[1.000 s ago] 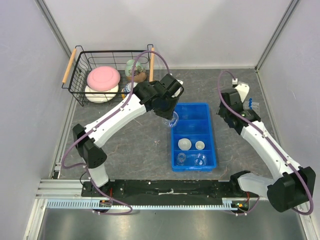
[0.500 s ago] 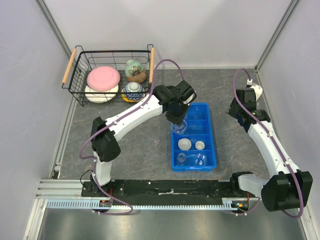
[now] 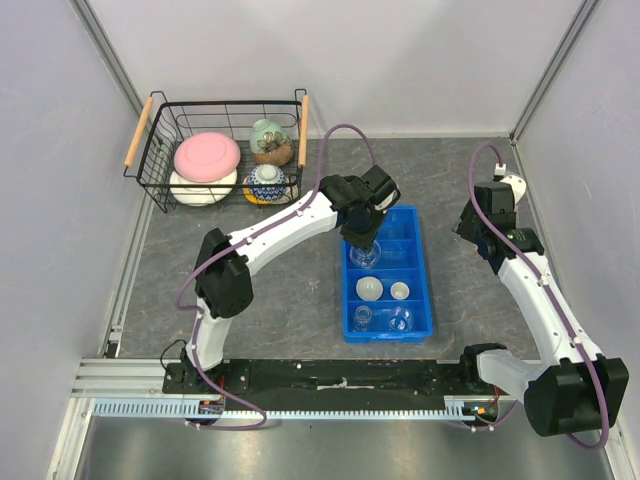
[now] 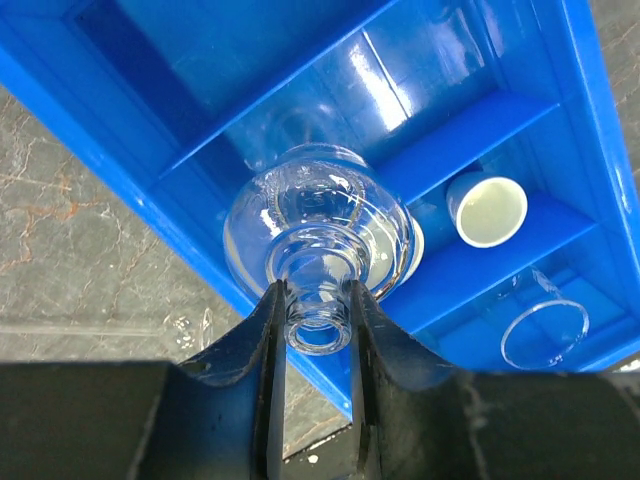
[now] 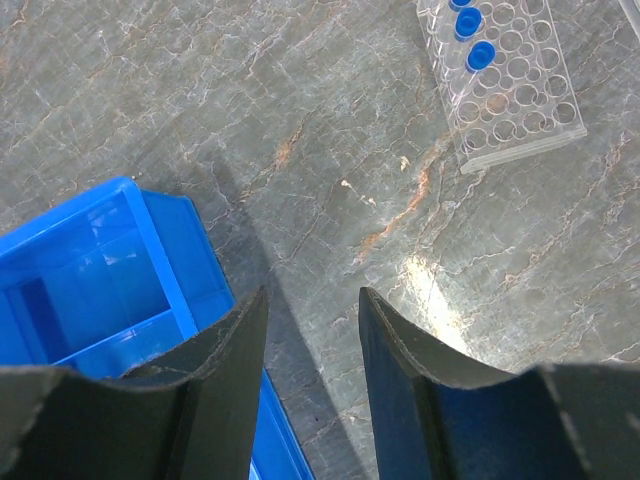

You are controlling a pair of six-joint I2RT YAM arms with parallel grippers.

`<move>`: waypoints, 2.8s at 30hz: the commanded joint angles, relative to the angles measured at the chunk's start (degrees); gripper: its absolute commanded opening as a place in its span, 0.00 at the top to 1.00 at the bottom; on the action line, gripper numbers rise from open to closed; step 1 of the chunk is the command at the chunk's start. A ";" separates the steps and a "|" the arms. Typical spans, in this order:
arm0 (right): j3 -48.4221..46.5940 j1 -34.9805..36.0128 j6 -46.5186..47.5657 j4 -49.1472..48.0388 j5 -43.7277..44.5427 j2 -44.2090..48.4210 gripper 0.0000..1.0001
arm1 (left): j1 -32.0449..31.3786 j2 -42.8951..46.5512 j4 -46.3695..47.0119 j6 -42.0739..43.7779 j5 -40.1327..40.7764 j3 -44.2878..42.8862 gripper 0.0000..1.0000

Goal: Organize the chemistry lab equipment

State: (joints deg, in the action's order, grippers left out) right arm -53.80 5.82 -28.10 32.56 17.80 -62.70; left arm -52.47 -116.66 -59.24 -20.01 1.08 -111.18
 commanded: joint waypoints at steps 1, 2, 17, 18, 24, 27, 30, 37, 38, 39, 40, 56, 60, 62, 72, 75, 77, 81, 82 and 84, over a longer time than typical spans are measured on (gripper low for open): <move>0.71 -0.11 1.03 -1.18 -0.49 1.52 0.52 | -0.27 -2.34 2.29 1.82 -0.82 -1.59 0.98; 1.15 -0.20 1.03 -1.27 -0.66 1.52 0.52 | -0.27 -2.95 2.46 1.73 -0.91 -1.59 0.98; 4.84 -0.11 1.03 -3.37 -3.74 3.64 0.51 | -0.27 -7.70 1.59 1.82 1.82 -2.82 0.98; 5.02 -0.20 1.03 -3.72 -3.91 3.72 0.51 | -0.27 -7.79 1.50 1.82 1.99 -2.82 0.98; 6.08 -0.11 0.94 -4.61 -4.88 3.63 0.49 | -0.53 -8.05 1.32 1.99 1.99 -3.26 0.82; 6.17 -0.11 0.85 -4.87 -4.88 3.63 0.49 | -0.71 -8.49 0.53 2.17 1.82 -4.40 0.73; 6.25 -0.11 0.85 -4.96 -5.06 3.55 0.48 | -1.06 -8.85 -0.08 2.34 1.38 -5.28 0.68; 6.34 -0.11 0.94 -4.96 -5.67 4.07 0.47 | -1.50 -9.02 -0.79 2.34 0.06 -6.25 0.58; 6.43 -0.11 1.03 -5.05 -5.85 4.16 0.47 | -1.58 -9.02 -0.87 2.34 -0.03 -6.42 0.56; 6.43 -0.11 1.03 -5.05 -5.94 4.16 0.47 | -1.59 -8.94 -1.13 2.43 -0.03 -6.51 0.55; 6.43 -0.11 1.03 -5.05 -5.94 4.25 0.47 | -1.76 -9.02 -1.22 2.34 -0.03 -6.68 0.54; 6.78 -0.11 0.76 -5.22 -7.08 5.65 0.45 | -2.38 -1.56 -9.47 2.87 -2.49 -18.44 0.42; 7.13 -0.11 0.68 -5.13 -7.61 6.36 0.44 | -2.11 0.99 -14.30 3.40 1.02 -20.75 0.41; 7.31 -0.11 0.68 -5.13 -8.13 6.71 0.44 | -2.03 3.01 -15.81 3.93 3.82 -19.09 0.41; 7.04 0.06 1.03 -4.70 -12.26 8.12 0.44 | 3.94 22.25 -6.68 0.33 5.34 11.75 0.40; 6.60 -0.02 1.29 -4.43 -12.88 8.20 0.44 | 7.02 26.56 -3.96 -0.55 5.07 20.01 0.40; 6.69 -0.11 1.12 -4.69 -14.11 8.20 0.44 | 9.31 27.97 -2.46 -0.47 4.81 24.59 0.40; 7.30 0.24 0.50 -5.48 -15.25 8.47 0.44 | 13.08 29.04 -0.88 1.81 4.54 29.25 0.40; 7.65 0.50 0.41 -5.66 -15.43 8.56 0.44 | 13.35 28.86 -0.61 2.51 4.89 30.22 0.40; 8.10 0.85 0.15 -5.92 -15.69 8.56 0.44 | 14.93 27.64 -0.43 2.61 5.07 31.02 0.38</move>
State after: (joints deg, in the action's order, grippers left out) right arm -46.30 6.00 -27.59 29.10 3.68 -55.24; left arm -39.66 -89.97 -63.59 -18.90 5.69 -81.60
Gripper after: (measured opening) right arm 0.556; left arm 0.610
